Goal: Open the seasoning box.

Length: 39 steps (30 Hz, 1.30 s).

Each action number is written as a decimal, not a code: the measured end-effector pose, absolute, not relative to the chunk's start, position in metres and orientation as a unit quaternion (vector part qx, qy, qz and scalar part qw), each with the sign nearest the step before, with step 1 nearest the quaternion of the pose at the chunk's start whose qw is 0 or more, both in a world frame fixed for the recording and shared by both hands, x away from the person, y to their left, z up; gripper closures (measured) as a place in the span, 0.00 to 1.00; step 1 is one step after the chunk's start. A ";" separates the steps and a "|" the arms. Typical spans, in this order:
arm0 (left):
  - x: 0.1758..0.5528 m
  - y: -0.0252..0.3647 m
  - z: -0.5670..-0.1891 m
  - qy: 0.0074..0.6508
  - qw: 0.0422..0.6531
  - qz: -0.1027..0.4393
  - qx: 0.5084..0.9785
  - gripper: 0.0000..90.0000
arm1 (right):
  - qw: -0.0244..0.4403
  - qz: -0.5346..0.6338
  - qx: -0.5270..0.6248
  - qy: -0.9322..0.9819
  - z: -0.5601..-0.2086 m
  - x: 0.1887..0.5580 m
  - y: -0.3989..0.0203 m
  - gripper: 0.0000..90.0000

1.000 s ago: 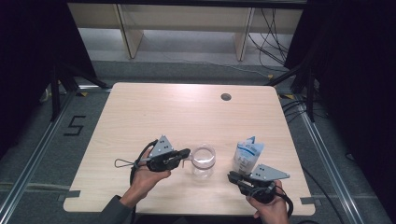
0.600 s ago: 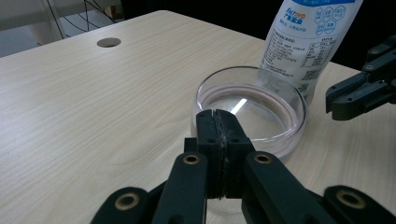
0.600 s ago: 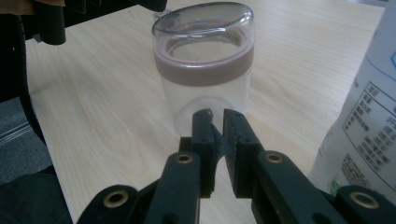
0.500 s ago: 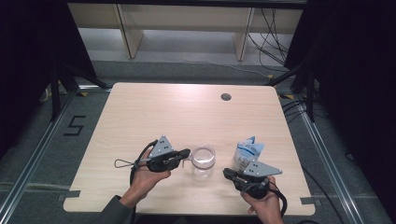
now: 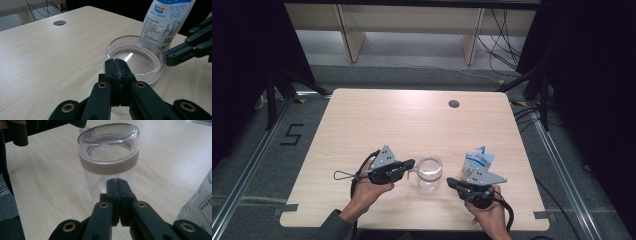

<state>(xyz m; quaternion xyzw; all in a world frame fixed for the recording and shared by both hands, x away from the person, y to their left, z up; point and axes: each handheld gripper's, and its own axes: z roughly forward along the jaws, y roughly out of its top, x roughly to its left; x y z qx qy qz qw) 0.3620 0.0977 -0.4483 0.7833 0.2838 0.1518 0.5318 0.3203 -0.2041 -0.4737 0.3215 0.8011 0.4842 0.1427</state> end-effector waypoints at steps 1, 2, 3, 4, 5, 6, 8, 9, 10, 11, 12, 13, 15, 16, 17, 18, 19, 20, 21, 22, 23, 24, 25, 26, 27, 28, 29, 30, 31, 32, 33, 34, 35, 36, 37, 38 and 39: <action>0.362 0.098 -0.448 0.283 0.532 0.152 0.784 0.98 | 0.147 0.485 0.323 0.799 -0.474 0.321 -0.203 1.00; 0.362 0.098 -0.448 0.282 0.531 0.153 0.784 0.98 | 0.149 0.487 0.312 0.802 -0.475 0.323 -0.203 1.00; 0.362 0.098 -0.448 0.282 0.531 0.153 0.784 0.98 | 0.141 0.488 0.315 0.801 -0.475 0.323 -0.203 1.00; 0.362 0.098 -0.448 0.282 0.532 0.153 0.784 0.98 | 0.146 0.489 0.313 0.801 -0.475 0.323 -0.203 1.00; 0.362 0.098 -0.449 0.284 0.533 0.152 0.783 0.98 | 0.148 0.490 0.309 0.802 -0.475 0.324 -0.202 1.00; 0.362 0.098 -0.449 0.283 0.532 0.153 0.783 0.98 | 0.141 0.487 0.317 0.801 -0.475 0.324 -0.202 1.00; 0.362 0.098 -0.449 0.282 0.532 0.153 0.783 0.98 | 0.146 0.488 0.315 0.801 -0.475 0.325 -0.201 1.00; 0.362 0.098 -0.449 0.282 0.532 0.153 0.783 0.98 | 0.143 0.489 0.317 0.800 -0.475 0.325 -0.200 1.00; 0.362 0.098 -0.449 0.281 0.534 0.154 0.782 0.98 | 0.142 0.487 0.319 0.800 -0.475 0.325 -0.200 1.00; 0.362 0.098 -0.449 0.283 0.533 0.153 0.782 0.98 | 0.153 0.488 0.312 0.801 -0.475 0.326 -0.200 1.00; 0.362 0.098 -0.449 0.282 0.533 0.153 0.783 0.98 | 0.153 0.486 0.314 0.801 -0.475 0.326 -0.200 1.00; 0.362 0.098 -0.449 0.282 0.533 0.153 0.783 0.98 | 0.153 0.486 0.314 0.801 -0.475 0.326 -0.200 1.00; 0.361 0.098 -0.450 0.282 0.535 0.153 0.782 0.98 | 0.151 0.485 0.317 0.801 -0.475 0.326 -0.199 1.00; 0.361 0.098 -0.450 0.282 0.536 0.152 0.781 0.98 | 0.148 0.487 0.324 0.797 -0.475 0.325 -0.198 1.00; 0.361 0.098 -0.450 0.282 0.536 0.152 0.781 0.98 | 0.148 0.487 0.324 0.797 -0.475 0.325 -0.198 1.00; 0.361 0.098 -0.450 0.282 0.536 0.153 0.781 0.98 | 0.145 0.483 0.322 0.802 -0.475 0.325 -0.197 1.00; 0.361 0.098 -0.450 0.282 0.536 0.153 0.781 0.98 | 0.145 0.483 0.322 0.802 -0.475 0.325 -0.197 1.00; 0.361 0.098 -0.450 0.281 0.536 0.153 0.781 0.98 | 0.151 0.483 0.316 0.803 -0.475 0.326 -0.197 1.00; 0.361 0.098 -0.451 0.283 0.538 0.152 0.779 0.99 | 0.148 0.489 0.313 0.801 -0.475 0.327 -0.196 1.00; 0.361 0.098 -0.451 0.283 0.539 0.152 0.779 0.99 | 0.151 0.484 0.316 0.801 -0.475 0.327 -0.196 1.00; 0.361 0.098 -0.451 0.281 0.540 0.152 0.779 0.99 | 0.156 0.486 0.310 0.802 -0.475 0.329 -0.196 1.00; 0.361 0.098 -0.451 0.281 0.540 0.152 0.779 0.99 | 0.152 0.486 0.310 0.803 -0.475 0.329 -0.196 1.00; 0.361 0.098 -0.451 0.280 0.540 0.152 0.779 0.99 | 0.152 0.486 0.310 0.803 -0.475 0.329 -0.196 1.00; 0.361 0.099 -0.452 0.282 0.542 0.151 0.777 0.99 | 0.152 0.485 0.317 0.801 -0.475 0.330 -0.195 1.00; 0.361 0.099 -0.452 0.282 0.542 0.151 0.777 0.99 | 0.160 0.486 0.317 0.798 -0.475 0.330 -0.195 1.00; 0.361 0.099 -0.452 0.281 0.542 0.151 0.777 0.99 | 0.159 0.486 0.316 0.799 -0.474 0.331 -0.196 1.00; 0.361 0.099 -0.452 0.281 0.543 0.150 0.777 0.99 | 0.162 0.486 0.314 0.799 -0.474 0.332 -0.196 1.00; 0.361 0.099 -0.452 0.280 0.543 0.151 0.777 0.99 | 0.163 0.486 0.315 0.799 -0.474 0.332 -0.195 1.00; 0.361 0.099 -0.452 0.279 0.544 0.152 0.777 0.99 | 0.163 0.486 0.315 0.798 -0.474 0.332 -0.195 1.00; 0.361 0.099 -0.453 0.281 0.544 0.151 0.776 0.99 | 0.161 0.487 0.318 0.797 -0.474 0.332 -0.195 1.00; 0.361 0.099 -0.453 0.281 0.544 0.151 0.776 0.99 | 0.161 0.487 0.318 0.797 -0.474 0.332 -0.195 1.00; 0.361 0.100 -0.453 0.283 0.545 0.150 0.775 0.99 | 0.155 0.488 0.314 0.799 -0.474 0.332 -0.194 1.00; 0.361 0.100 -0.453 0.283 0.545 0.150 0.775 0.99 | 0.154 0.488 0.314 0.800 -0.474 0.332 -0.194 1.00; 0.361 0.100 -0.453 0.283 0.545 0.150 0.775 0.99 | 0.157 0.486 0.317 0.799 -0.474 0.332 -0.194 1.00; 0.361 0.100 -0.453 0.283 0.545 0.150 0.775 0.99 | 0.156 0.486 0.318 0.799 -0.474 0.332 -0.193 1.00; 0.361 0.100 -0.453 0.283 0.547 0.149 0.774 0.99 | 0.155 0.486 0.318 0.799 -0.474 0.332 -0.193 1.00; 0.362 0.100 -0.453 0.282 0.547 0.148 0.774 0.99 | 0.153 0.487 0.316 0.800 -0.474 0.332 -0.193 1.00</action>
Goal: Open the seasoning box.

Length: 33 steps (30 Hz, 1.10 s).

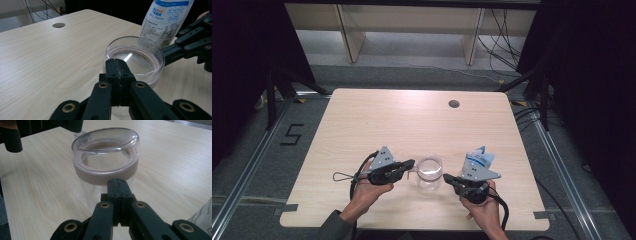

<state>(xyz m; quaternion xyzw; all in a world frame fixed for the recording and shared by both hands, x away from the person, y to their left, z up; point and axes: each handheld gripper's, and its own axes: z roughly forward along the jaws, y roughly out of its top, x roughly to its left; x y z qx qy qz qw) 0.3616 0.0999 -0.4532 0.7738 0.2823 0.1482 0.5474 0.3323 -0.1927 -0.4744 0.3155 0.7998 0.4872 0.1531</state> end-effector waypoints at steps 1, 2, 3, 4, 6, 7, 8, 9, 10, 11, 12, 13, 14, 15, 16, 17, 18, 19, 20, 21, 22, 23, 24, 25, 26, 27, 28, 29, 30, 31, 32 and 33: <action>0.361 0.100 -0.453 0.283 0.547 0.149 0.773 0.99 | 0.154 0.488 0.317 0.799 -0.474 0.332 -0.193 1.00; 0.361 0.100 -0.453 0.283 0.547 0.149 0.773 0.99 | 0.150 0.486 0.328 0.796 -0.474 0.330 -0.192 1.00; 0.361 0.100 -0.453 0.284 0.548 0.149 0.773 0.99 | 0.155 0.486 0.320 0.799 -0.473 0.332 -0.193 1.00; 0.361 0.100 -0.453 0.284 0.548 0.149 0.773 0.99 | 0.155 0.486 0.320 0.799 -0.473 0.332 -0.193 1.00; 0.361 0.100 -0.454 0.284 0.548 0.149 0.773 0.99 | 0.160 0.492 0.307 0.799 -0.473 0.334 -0.193 1.00; 0.361 0.100 -0.454 0.281 0.549 0.149 0.773 0.99 | 0.160 0.492 0.306 0.799 -0.473 0.334 -0.193 1.00; 0.361 0.100 -0.454 0.282 0.549 0.150 0.772 0.99 | 0.163 0.491 0.307 0.799 -0.473 0.334 -0.193 1.00; 0.361 0.101 -0.454 0.281 0.549 0.150 0.773 0.99 | 0.166 0.492 0.304 0.799 -0.473 0.334 -0.192 1.00; 0.361 0.101 -0.454 0.281 0.549 0.150 0.773 0.99 | 0.166 0.492 0.304 0.799 -0.473 0.334 -0.192 1.00; 0.361 0.101 -0.455 0.282 0.548 0.153 0.772 0.99 | 0.159 0.488 0.317 0.798 -0.472 0.332 -0.192 1.00; 0.361 0.101 -0.455 0.282 0.548 0.153 0.772 0.99 | 0.159 0.488 0.316 0.798 -0.472 0.332 -0.191 1.00; 0.361 0.101 -0.455 0.284 0.548 0.149 0.772 0.99 | 0.159 0.488 0.316 0.798 -0.472 0.333 -0.191 1.00; 0.361 0.101 -0.455 0.284 0.549 0.148 0.772 0.99 | 0.155 0.488 0.316 0.799 -0.472 0.333 -0.191 1.00; 0.361 0.101 -0.455 0.284 0.549 0.149 0.772 0.99 | 0.157 0.489 0.314 0.798 -0.472 0.334 -0.191 1.00; 0.361 0.101 -0.455 0.283 0.549 0.149 0.772 0.99 | 0.156 0.491 0.314 0.798 -0.472 0.334 -0.191 1.00; 0.361 0.101 -0.455 0.284 0.549 0.148 0.772 0.99 | 0.157 0.492 0.311 0.798 -0.471 0.334 -0.191 1.00; 0.361 0.101 -0.455 0.284 0.549 0.148 0.772 0.99 | 0.168 0.497 0.302 0.796 -0.471 0.335 -0.191 1.00; 0.361 0.101 -0.455 0.284 0.549 0.148 0.772 0.99 | 0.163 0.495 0.310 0.795 -0.470 0.334 -0.190 1.00; 0.361 0.101 -0.455 0.283 0.549 0.149 0.772 0.99 | 0.163 0.495 0.313 0.794 -0.469 0.333 -0.189 1.00; 0.361 0.101 -0.455 0.283 0.549 0.149 0.772 0.99 | 0.165 0.500 0.305 0.793 -0.469 0.336 -0.189 1.00; 0.361 0.101 -0.455 0.283 0.549 0.149 0.772 0.99 | 0.165 0.500 0.305 0.793 -0.469 0.336 -0.189 1.00; 0.361 0.102 -0.455 0.284 0.550 0.148 0.771 0.99 | 0.165 0.501 0.309 0.791 -0.467 0.335 -0.188 1.00; 0.361 0.102 -0.455 0.284 0.550 0.148 0.771 0.99 | 0.167 0.500 0.308 0.792 -0.466 0.336 -0.188 1.00; 0.361 0.102 -0.455 0.284 0.550 0.148 0.771 0.99 | 0.164 0.500 0.306 0.793 -0.465 0.335 -0.189 1.00; 0.361 0.102 -0.455 0.284 0.550 0.148 0.771 0.99 | 0.166 0.500 0.305 0.793 -0.464 0.335 -0.188 1.00; 0.361 0.102 -0.455 0.285 0.552 0.146 0.770 0.99 | 0.166 0.503 0.309 0.790 -0.464 0.335 -0.188 1.00; 0.361 0.102 -0.455 0.285 0.552 0.146 0.770 0.99 | 0.166 0.503 0.309 0.790 -0.464 0.335 -0.188 1.00; 0.361 0.102 -0.456 0.285 0.552 0.145 0.770 0.99 | 0.154 0.502 0.307 0.794 -0.464 0.337 -0.188 1.00; 0.361 0.102 -0.456 0.286 0.553 0.144 0.769 0.99 | 0.157 0.503 0.308 0.792 -0.464 0.337 -0.188 1.00; 0.362 0.102 -0.456 0.286 0.553 0.144 0.770 0.99 | 0.155 0.503 0.308 0.793 -0.464 0.337 -0.187 1.00; 0.362 0.102 -0.456 0.285 0.554 0.141 0.769 0.99 | 0.154 0.502 0.307 0.794 -0.463 0.336 -0.187 1.00; 0.362 0.102 -0.456 0.287 0.555 0.138 0.769 0.97 | 0.160 0.502 0.306 0.793 -0.462 0.336 -0.187 1.00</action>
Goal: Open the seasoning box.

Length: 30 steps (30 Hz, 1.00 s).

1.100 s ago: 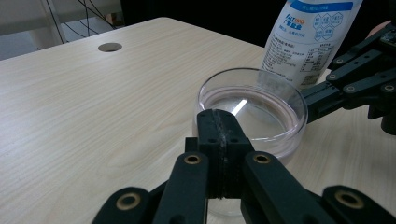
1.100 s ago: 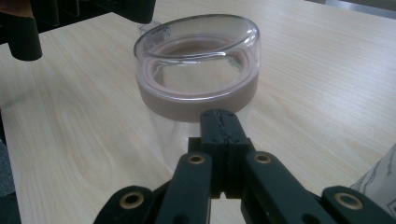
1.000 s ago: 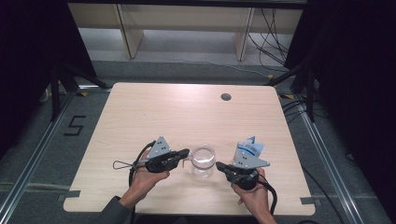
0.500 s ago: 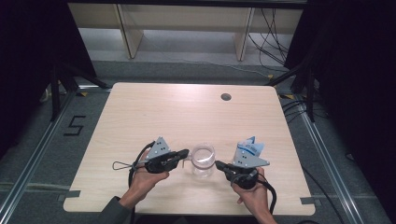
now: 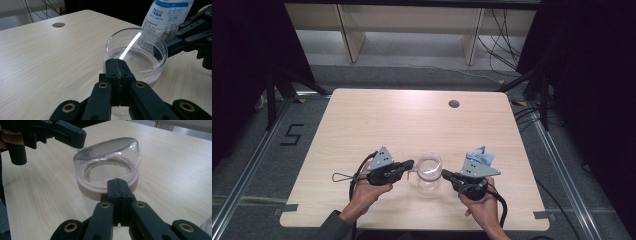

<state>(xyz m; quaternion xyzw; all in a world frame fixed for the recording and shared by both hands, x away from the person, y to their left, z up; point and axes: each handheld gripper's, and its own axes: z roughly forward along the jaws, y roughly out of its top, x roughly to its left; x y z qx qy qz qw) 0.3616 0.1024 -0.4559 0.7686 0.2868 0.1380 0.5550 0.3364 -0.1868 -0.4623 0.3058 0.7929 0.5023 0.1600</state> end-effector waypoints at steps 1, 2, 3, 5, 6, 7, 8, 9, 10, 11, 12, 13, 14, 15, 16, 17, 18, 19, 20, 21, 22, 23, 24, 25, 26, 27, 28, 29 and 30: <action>0.361 0.102 -0.456 0.290 0.556 0.137 0.767 0.95 | 0.155 0.503 0.304 0.794 -0.461 0.337 -0.187 1.00; 0.361 0.102 -0.456 0.290 0.556 0.137 0.767 0.93 | 0.155 0.503 0.304 0.794 -0.461 0.337 -0.187 1.00; 0.361 0.103 -0.456 0.292 0.557 0.136 0.766 0.88 | 0.166 0.506 0.304 0.790 -0.460 0.337 -0.187 1.00; 0.361 0.106 -0.456 0.301 0.561 0.129 0.760 0.81 | 0.168 0.510 0.297 0.790 -0.459 0.338 -0.187 1.00; 0.361 0.106 -0.456 0.301 0.561 0.129 0.760 0.77 | 0.168 0.510 0.297 0.790 -0.459 0.338 -0.187 1.00; 0.361 0.108 -0.456 0.303 0.567 0.125 0.756 0.77 | 0.161 0.505 0.315 0.787 -0.457 0.334 -0.185 1.00; 0.361 0.112 -0.457 0.305 0.570 0.124 0.753 0.70 | 0.164 0.505 0.303 0.792 -0.456 0.336 -0.185 1.00; 0.361 0.112 -0.457 0.305 0.570 0.124 0.753 0.68 | 0.164 0.505 0.303 0.792 -0.456 0.336 -0.185 1.00; 0.360 0.117 -0.457 0.304 0.566 0.128 0.755 0.65 | 0.166 0.505 0.303 0.791 -0.455 0.336 -0.185 1.00; 0.359 0.119 -0.457 0.303 0.562 0.135 0.758 0.64 | 0.160 0.508 0.312 0.787 -0.455 0.334 -0.183 1.00; 0.359 0.121 -0.458 0.303 0.560 0.135 0.759 0.61 | 0.163 0.514 0.296 0.789 -0.455 0.337 -0.183 1.00; 0.359 0.121 -0.458 0.303 0.560 0.135 0.759 0.57 | 0.168 0.514 0.300 0.786 -0.453 0.336 -0.182 1.00; 0.356 0.124 -0.459 0.312 0.559 0.133 0.757 0.54 | 0.170 0.511 0.300 0.787 -0.452 0.336 -0.183 1.00; 0.355 0.125 -0.461 0.309 0.554 0.135 0.761 0.52 | 0.169 0.508 0.298 0.790 -0.451 0.336 -0.183 1.00; 0.354 0.126 -0.462 0.303 0.551 0.137 0.765 0.50 | 0.166 0.511 0.301 0.788 -0.449 0.335 -0.182 1.00; 0.354 0.126 -0.462 0.303 0.551 0.137 0.765 0.48 | 0.166 0.511 0.301 0.788 -0.449 0.335 -0.182 1.00; 0.350 0.127 -0.465 0.305 0.536 0.144 0.774 0.46 | 0.166 0.518 0.297 0.785 -0.449 0.336 -0.181 1.00; 0.350 0.127 -0.465 0.305 0.536 0.144 0.774 0.44 | 0.166 0.518 0.297 0.785 -0.449 0.336 -0.181 1.00; 0.348 0.128 -0.467 0.303 0.530 0.144 0.779 0.44 | 0.172 0.515 0.288 0.789 -0.447 0.337 -0.181 1.00; 0.347 0.128 -0.468 0.304 0.527 0.142 0.781 0.42 | 0.172 0.512 0.294 0.789 -0.445 0.335 -0.181 1.00; 0.344 0.128 -0.469 0.306 0.520 0.146 0.784 0.40 | 0.171 0.515 0.294 0.787 -0.445 0.336 -0.181 1.00; 0.343 0.128 -0.470 0.308 0.517 0.146 0.786 0.38 | 0.180 0.518 0.285 0.786 -0.445 0.337 -0.180 1.00; 0.341 0.129 -0.471 0.309 0.508 0.152 0.789 0.37 | 0.178 0.519 0.295 0.783 -0.444 0.335 -0.179 1.00; 0.340 0.129 -0.471 0.308 0.505 0.155 0.791 0.36 | 0.171 0.519 0.288 0.786 -0.443 0.337 -0.179 1.00; 0.338 0.129 -0.473 0.309 0.497 0.162 0.795 0.36 | 0.169 0.518 0.290 0.787 -0.442 0.336 -0.179 1.00; 0.336 0.129 -0.476 0.314 0.490 0.161 0.797 0.34 | 0.173 0.519 0.286 0.787 -0.441 0.337 -0.178 1.00; 0.336 0.129 -0.477 0.315 0.491 0.160 0.797 0.32 | 0.172 0.518 0.293 0.785 -0.440 0.335 -0.178 1.00; 0.335 0.129 -0.479 0.321 0.486 0.161 0.797 0.32 | 0.177 0.520 0.286 0.785 -0.439 0.336 -0.177 1.00; 0.335 0.130 -0.481 0.316 0.486 0.159 0.799 0.31 | 0.183 0.524 0.277 0.785 -0.438 0.338 -0.176 1.00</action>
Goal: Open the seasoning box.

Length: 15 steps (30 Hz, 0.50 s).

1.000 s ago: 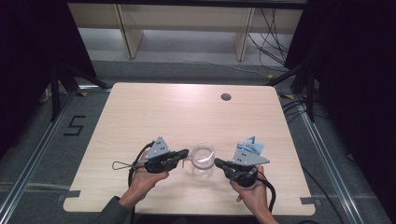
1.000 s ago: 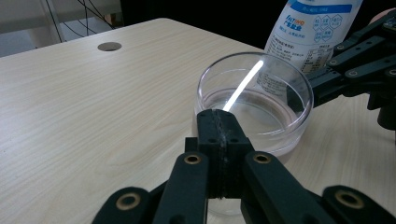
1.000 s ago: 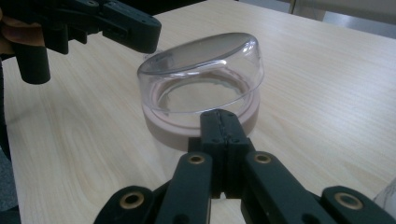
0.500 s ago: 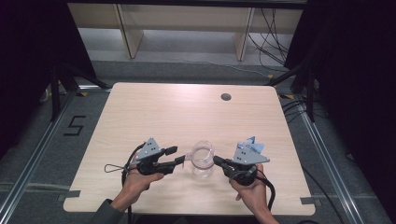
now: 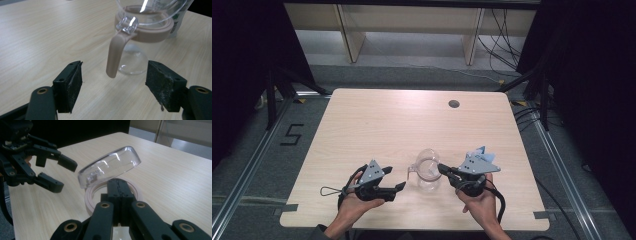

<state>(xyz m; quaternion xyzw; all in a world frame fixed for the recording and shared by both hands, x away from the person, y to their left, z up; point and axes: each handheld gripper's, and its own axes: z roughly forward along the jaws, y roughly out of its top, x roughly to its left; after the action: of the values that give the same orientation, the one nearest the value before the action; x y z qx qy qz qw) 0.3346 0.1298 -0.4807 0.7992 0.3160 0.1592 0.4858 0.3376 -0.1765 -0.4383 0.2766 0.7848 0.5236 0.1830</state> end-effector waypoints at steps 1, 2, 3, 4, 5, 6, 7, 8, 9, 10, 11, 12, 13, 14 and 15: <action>0.333 0.130 -0.483 0.319 0.480 0.158 0.802 0.30 | 0.175 0.525 0.283 0.783 -0.438 0.336 -0.175 1.00; 0.333 0.130 -0.485 0.313 0.482 0.159 0.803 0.29 | 0.168 0.524 0.294 0.782 -0.437 0.334 -0.173 1.00; 0.331 0.130 -0.487 0.323 0.481 0.156 0.800 0.28 | 0.174 0.526 0.283 0.783 -0.436 0.336 -0.173 1.00; 0.331 0.132 -0.488 0.319 0.476 0.156 0.804 0.28 | 0.173 0.528 0.280 0.783 -0.435 0.336 -0.172 1.00; 0.329 0.132 -0.489 0.320 0.478 0.157 0.803 0.28 | 0.178 0.529 0.278 0.782 -0.434 0.337 -0.172 1.00; 0.329 0.134 -0.490 0.319 0.473 0.162 0.805 0.27 | 0.173 0.527 0.277 0.785 -0.433 0.336 -0.170 1.00; 0.328 0.135 -0.490 0.318 0.470 0.163 0.807 0.27 | 0.173 0.527 0.278 0.784 -0.432 0.336 -0.170 1.00; 0.328 0.134 -0.492 0.319 0.476 0.166 0.803 0.27 | 0.168 0.530 0.272 0.785 -0.431 0.337 -0.168 1.00; 0.326 0.135 -0.491 0.321 0.468 0.165 0.807 0.26 | 0.171 0.529 0.278 0.783 -0.430 0.335 -0.167 1.00; 0.325 0.134 -0.492 0.325 0.470 0.165 0.804 0.26 | 0.173 0.532 0.272 0.783 -0.430 0.337 -0.166 1.00; 0.324 0.135 -0.491 0.323 0.465 0.168 0.807 0.26 | 0.166 0.534 0.270 0.783 -0.430 0.337 -0.165 1.00; 0.324 0.135 -0.491 0.323 0.465 0.169 0.807 0.26 | 0.173 0.533 0.272 0.783 -0.429 0.337 -0.164 1.00; 0.324 0.135 -0.491 0.323 0.465 0.168 0.807 0.26 | 0.171 0.532 0.271 0.784 -0.429 0.336 -0.163 1.00; 0.324 0.135 -0.492 0.323 0.470 0.164 0.805 0.26 | 0.171 0.535 0.265 0.784 -0.429 0.337 -0.161 1.00; 0.325 0.136 -0.493 0.320 0.471 0.162 0.806 0.25 | 0.169 0.539 0.262 0.783 -0.429 0.338 -0.160 1.00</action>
<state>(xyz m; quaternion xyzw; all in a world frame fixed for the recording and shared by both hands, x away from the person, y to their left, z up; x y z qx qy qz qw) 0.3246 0.1358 -0.4926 0.8062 0.3199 0.1619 0.4705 0.3377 -0.1600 -0.4290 0.2625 0.7827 0.5386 0.1687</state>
